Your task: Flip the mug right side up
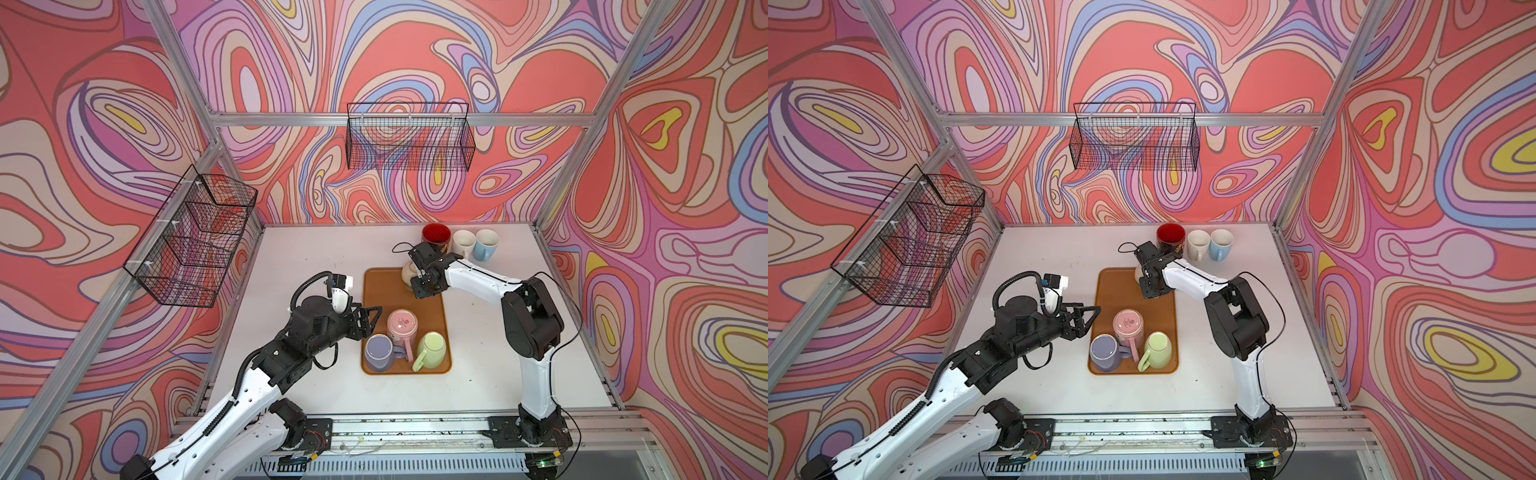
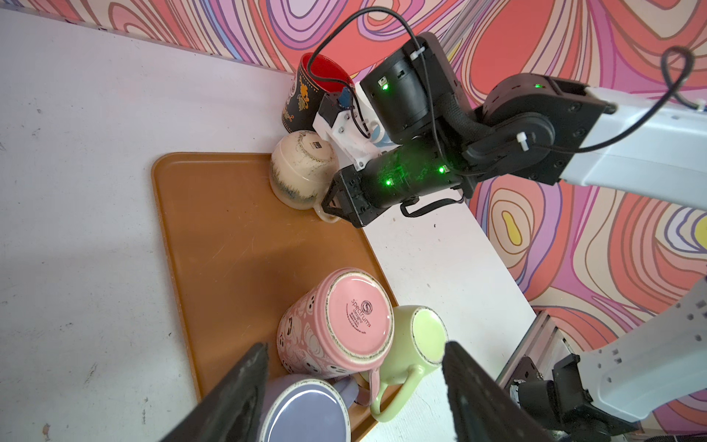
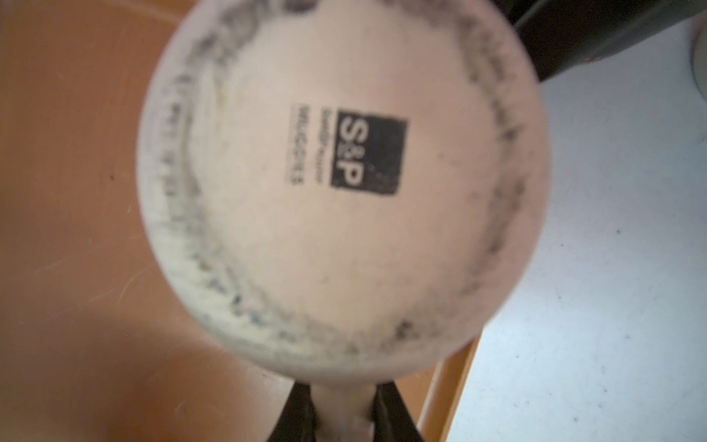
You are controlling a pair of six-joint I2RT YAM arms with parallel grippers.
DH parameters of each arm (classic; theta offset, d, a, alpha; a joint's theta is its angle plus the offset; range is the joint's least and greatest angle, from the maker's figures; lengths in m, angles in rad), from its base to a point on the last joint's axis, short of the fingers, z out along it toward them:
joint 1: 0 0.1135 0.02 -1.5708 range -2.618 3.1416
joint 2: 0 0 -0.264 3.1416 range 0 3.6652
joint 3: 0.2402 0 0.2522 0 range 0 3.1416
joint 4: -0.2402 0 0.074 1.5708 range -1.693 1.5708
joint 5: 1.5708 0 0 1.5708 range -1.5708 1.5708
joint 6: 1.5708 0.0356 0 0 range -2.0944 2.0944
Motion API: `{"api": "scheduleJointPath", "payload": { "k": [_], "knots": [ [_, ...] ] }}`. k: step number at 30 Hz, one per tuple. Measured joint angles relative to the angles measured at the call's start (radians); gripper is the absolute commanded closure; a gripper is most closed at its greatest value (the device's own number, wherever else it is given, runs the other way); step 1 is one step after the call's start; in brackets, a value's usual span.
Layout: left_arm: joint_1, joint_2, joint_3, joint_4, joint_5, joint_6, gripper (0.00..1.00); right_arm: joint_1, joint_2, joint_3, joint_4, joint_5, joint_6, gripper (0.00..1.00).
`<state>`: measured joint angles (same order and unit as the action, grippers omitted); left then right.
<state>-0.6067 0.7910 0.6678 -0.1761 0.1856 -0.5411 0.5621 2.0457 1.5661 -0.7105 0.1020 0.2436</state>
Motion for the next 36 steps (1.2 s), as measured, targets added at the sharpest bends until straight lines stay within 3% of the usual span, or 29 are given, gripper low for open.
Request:
{"api": "scheduleJointPath", "payload": {
  "k": [3, 15, 25, 28, 33, 36],
  "knots": [
    [0.0, 0.017, -0.001, 0.008, -0.003, -0.001, 0.24, -0.026, -0.026, -0.043, 0.053, -0.069, 0.016, 1.0],
    [0.0, 0.136, -0.003, 0.108, 0.011, -0.031, 0.25, -0.217, -0.238, -0.29, 0.328, -0.522, 0.189, 1.0],
    [0.0, 0.257, -0.003, 0.233, 0.054, -0.097, 0.29, -0.256, -0.286, -0.43, 0.618, -0.763, 0.383, 1.0],
    [0.0, 0.3, -0.003, 0.29, 0.064, -0.127, 0.33, -0.256, -0.307, -0.462, 0.727, -0.816, 0.459, 1.0],
    [0.016, 0.393, -0.003, 0.435, 0.103, -0.21, 0.5, -0.256, -0.346, -0.496, 0.93, -0.891, 0.59, 1.0],
    [0.036, 0.47, -0.002, 0.542, 0.137, -0.271, 0.51, -0.256, -0.37, -0.509, 1.026, -0.92, 0.643, 1.0]
  ]
}}
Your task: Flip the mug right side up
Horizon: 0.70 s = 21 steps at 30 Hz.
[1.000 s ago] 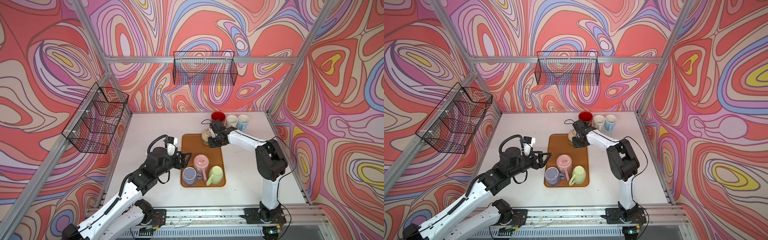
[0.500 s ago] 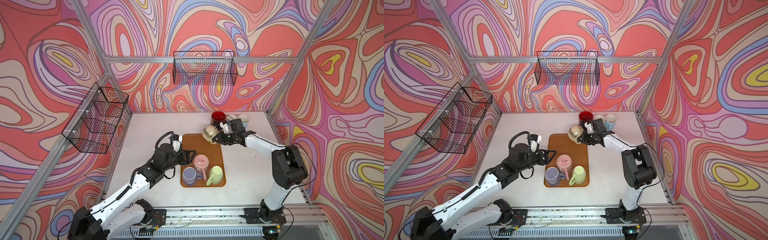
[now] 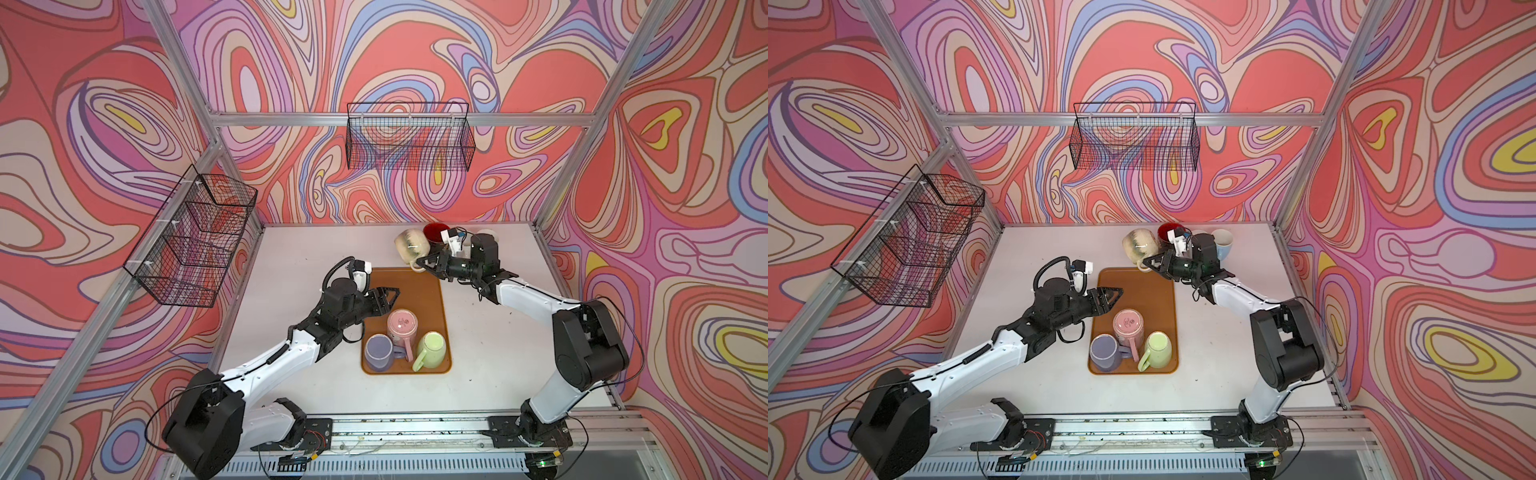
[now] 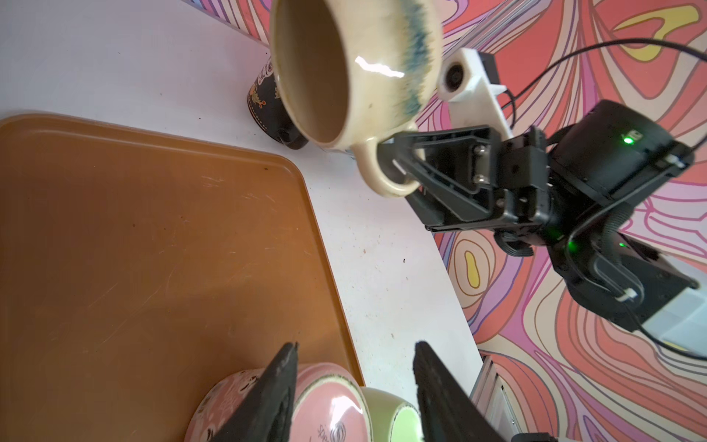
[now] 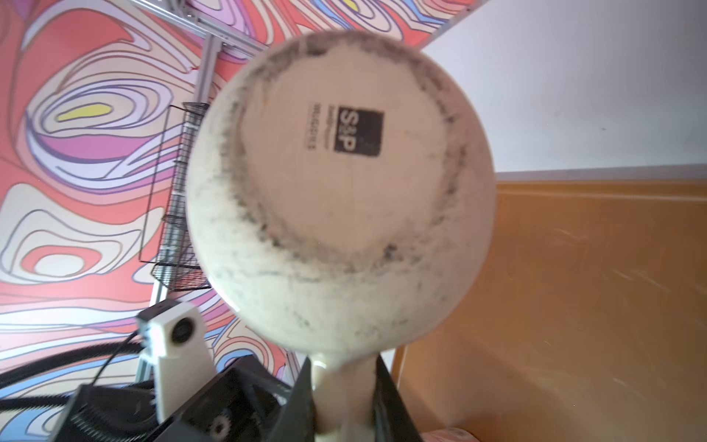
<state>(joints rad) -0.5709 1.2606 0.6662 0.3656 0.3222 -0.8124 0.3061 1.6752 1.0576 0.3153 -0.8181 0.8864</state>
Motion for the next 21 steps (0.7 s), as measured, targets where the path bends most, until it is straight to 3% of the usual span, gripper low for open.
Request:
{"api": "scheduleJointPath", "payload": {
  "k": [4, 10, 18, 21],
  "knots": [
    [0.012, 0.096, 0.021, 0.111, 0.04, -0.057, 0.44, 0.0, -0.032, -0.019, 0.092, -0.034, 0.05, 1.0],
    [0.013, 0.179, 0.073, 0.276, 0.087, -0.117, 0.48, 0.0, -0.051, -0.057, 0.216, -0.081, 0.118, 1.0],
    [0.014, 0.219, 0.093, 0.411, 0.117, -0.154, 0.46, 0.0, -0.051, -0.072, 0.278, -0.112, 0.159, 1.0],
    [0.014, 0.23, 0.102, 0.424, 0.123, -0.161, 0.52, 0.0, -0.052, -0.077, 0.299, -0.121, 0.168, 1.0]
  ]
}}
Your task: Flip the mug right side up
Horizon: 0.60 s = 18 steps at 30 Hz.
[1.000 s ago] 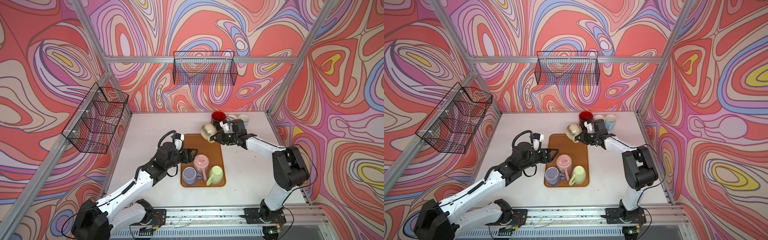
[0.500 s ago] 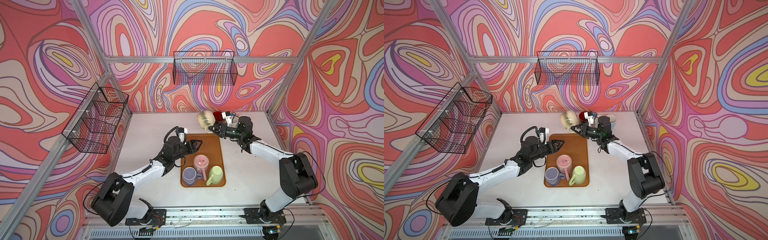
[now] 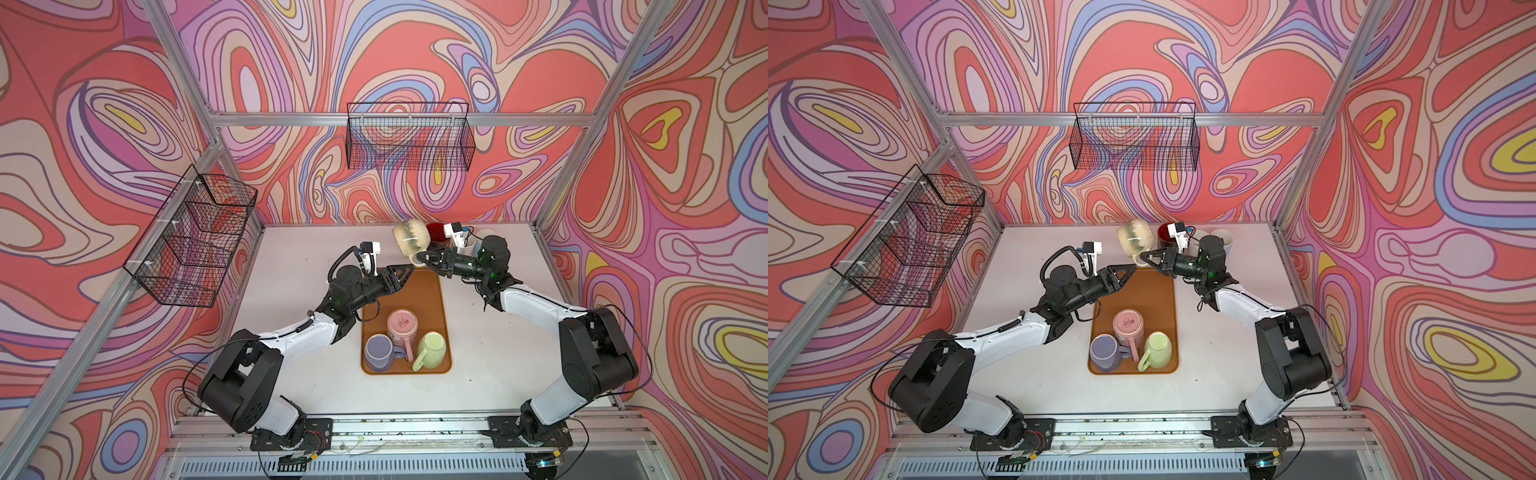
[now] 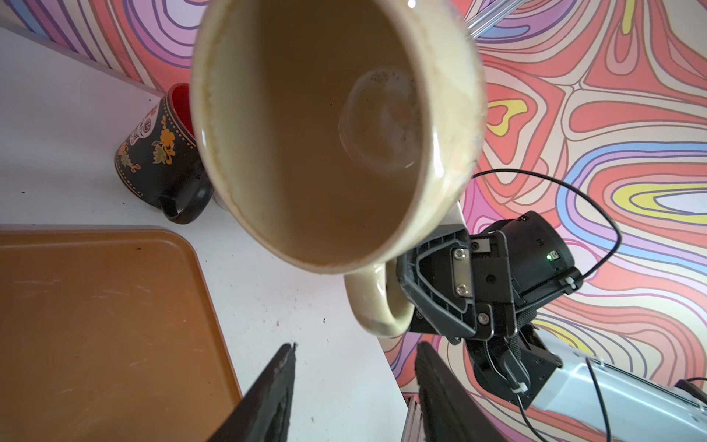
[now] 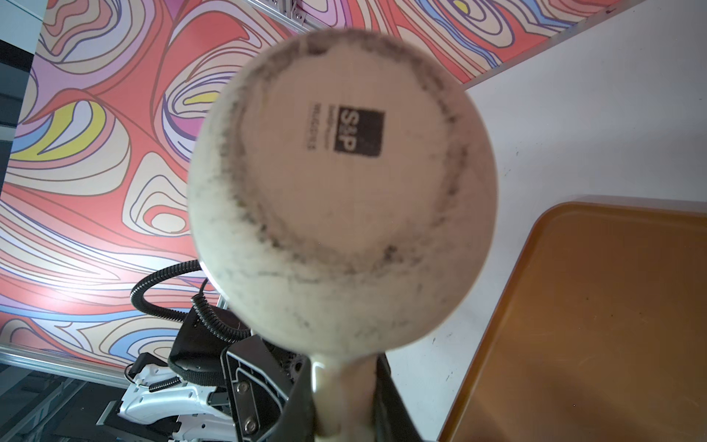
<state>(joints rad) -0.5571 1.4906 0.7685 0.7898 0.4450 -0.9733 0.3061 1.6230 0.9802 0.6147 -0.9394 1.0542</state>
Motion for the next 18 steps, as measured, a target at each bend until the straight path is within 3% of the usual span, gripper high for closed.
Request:
{"api": "scheduleJointPath", "payload": {
  "k": [9, 18],
  "knots": [
    [0.0, 0.024, 0.03, 0.038, 0.003, -0.01, 0.67, 0.0, 0.0, -0.027, 0.088, -0.038, 0.023, 1.0],
    [0.0, 0.047, 0.047, 0.076, 0.013, -0.03, 0.67, 0.003, 0.0, -0.045, 0.155, -0.061, 0.051, 1.0]
  ]
}}
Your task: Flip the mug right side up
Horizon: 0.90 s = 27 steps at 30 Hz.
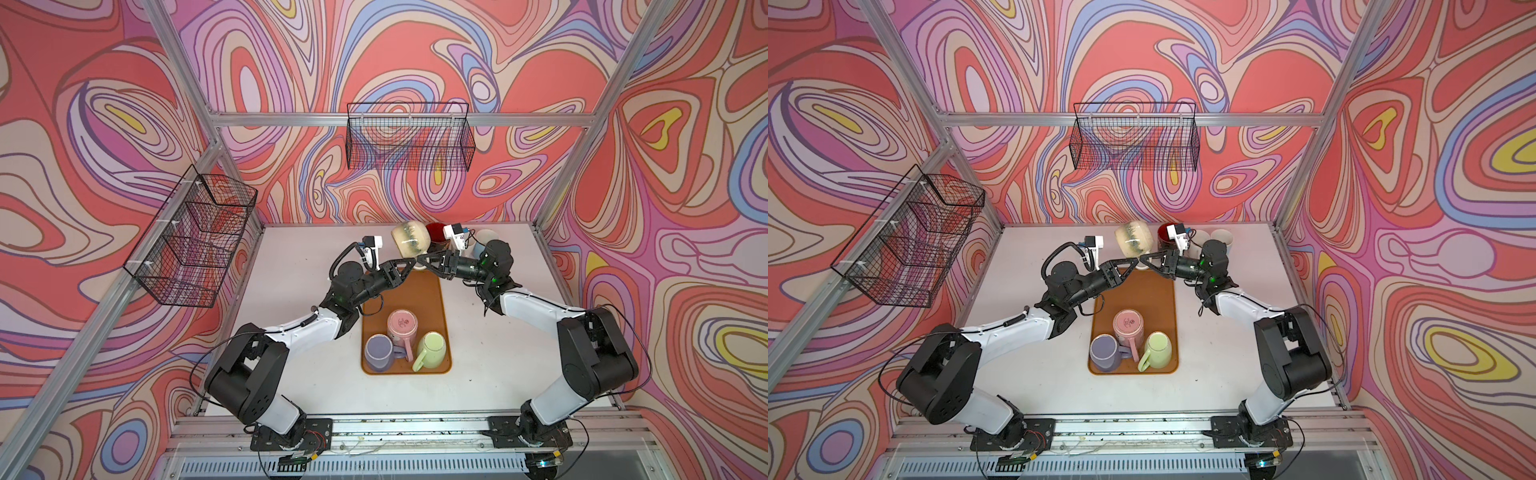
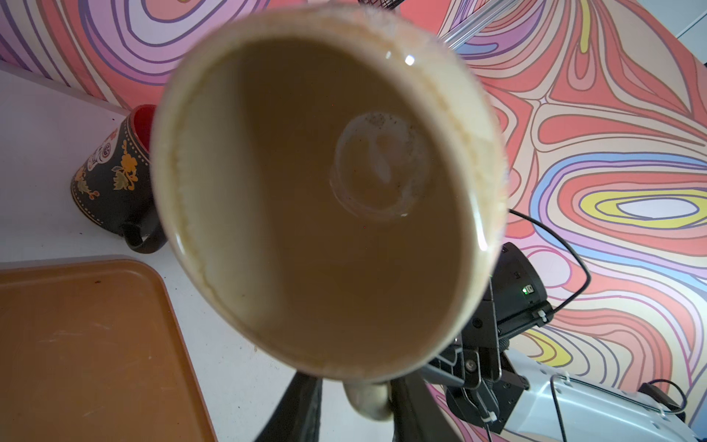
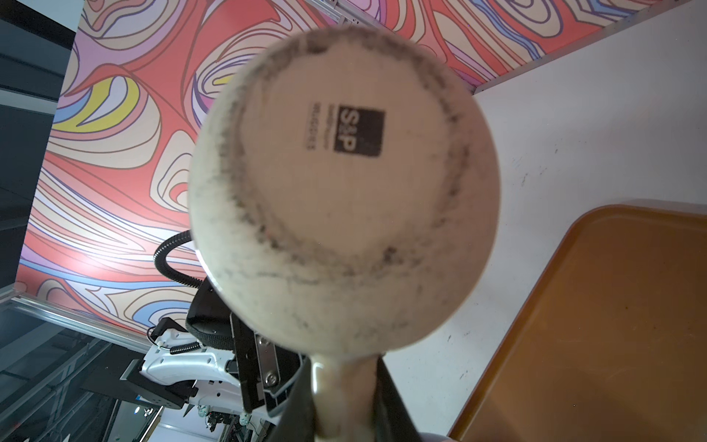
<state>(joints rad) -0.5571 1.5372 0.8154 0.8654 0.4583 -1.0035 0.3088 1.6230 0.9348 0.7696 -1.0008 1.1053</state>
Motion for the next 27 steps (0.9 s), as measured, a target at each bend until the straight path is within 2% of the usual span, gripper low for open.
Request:
{"api": "scheduleJointPath", "payload": {
  "k": [11, 19, 27],
  "knots": [
    [0.0, 0.031, 0.017, 0.074, 0.029, -0.041, 0.73, 0.0, 0.002, -0.005, 0.082, -0.001, 0.041, 1.0],
    [0.002, 0.059, 0.023, 0.116, 0.04, -0.075, 0.7, 0.004, 0.026, -0.005, 0.144, 0.001, 0.067, 1.0],
    [0.003, 0.069, 0.032, 0.117, 0.039, -0.106, 0.83, 0.011, 0.057, -0.012, 0.225, 0.019, 0.078, 1.0]
  ]
}}
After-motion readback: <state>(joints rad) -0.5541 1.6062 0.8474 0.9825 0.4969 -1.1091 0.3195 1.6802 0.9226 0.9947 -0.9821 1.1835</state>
